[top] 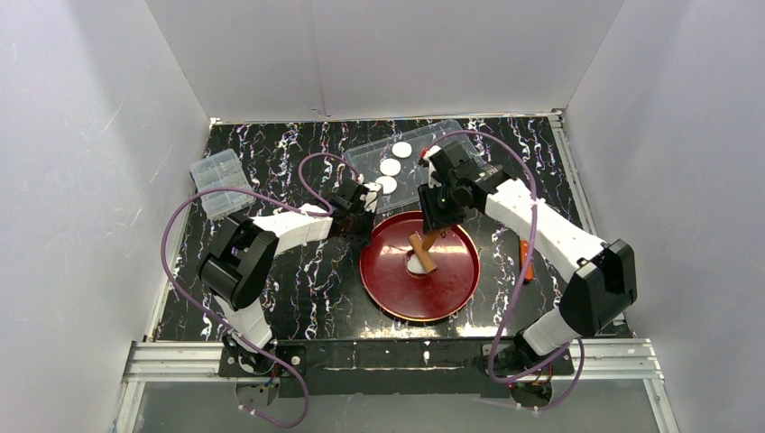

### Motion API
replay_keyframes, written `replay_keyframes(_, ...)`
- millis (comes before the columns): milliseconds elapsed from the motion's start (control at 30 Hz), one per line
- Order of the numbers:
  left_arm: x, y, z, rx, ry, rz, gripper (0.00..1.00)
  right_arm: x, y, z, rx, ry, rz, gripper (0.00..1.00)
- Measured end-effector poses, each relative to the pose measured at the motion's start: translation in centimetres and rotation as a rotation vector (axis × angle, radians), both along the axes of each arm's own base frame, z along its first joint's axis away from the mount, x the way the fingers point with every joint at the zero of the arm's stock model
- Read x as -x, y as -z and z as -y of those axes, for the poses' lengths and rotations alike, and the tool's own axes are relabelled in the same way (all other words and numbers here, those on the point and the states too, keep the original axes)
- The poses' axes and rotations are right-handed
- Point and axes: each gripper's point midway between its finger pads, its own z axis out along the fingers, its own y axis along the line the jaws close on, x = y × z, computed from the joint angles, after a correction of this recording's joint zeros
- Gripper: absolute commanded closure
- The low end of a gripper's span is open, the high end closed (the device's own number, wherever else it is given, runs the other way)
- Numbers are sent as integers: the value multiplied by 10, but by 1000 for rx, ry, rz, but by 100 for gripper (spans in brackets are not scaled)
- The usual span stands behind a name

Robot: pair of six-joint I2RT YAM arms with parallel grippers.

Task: Roll out the dumpling wrappers from the dough

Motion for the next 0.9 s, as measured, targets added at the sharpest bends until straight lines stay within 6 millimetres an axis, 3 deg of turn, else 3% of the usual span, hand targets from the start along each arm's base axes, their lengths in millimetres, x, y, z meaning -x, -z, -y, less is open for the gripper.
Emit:
replay_keyframes(100,1,0,0,-1,1,-2,100,3,20,5,42,9,-37,99)
replay_keyframes(333,1,0,0,-1,1,-3,100,15,46,-11,8,1,-91,99)
replay_keyframes(500,1,0,0,0,1,-1,100,17,49,-14,0,-6,-101,99)
replay_keyframes(700,1,0,0,0,1,0,100,19,31,-19,-9,-34,-98,99)
replay_keyframes(900,1,0,-1,0,1,0,100,9,-13,-28,-65,-62,-5,99)
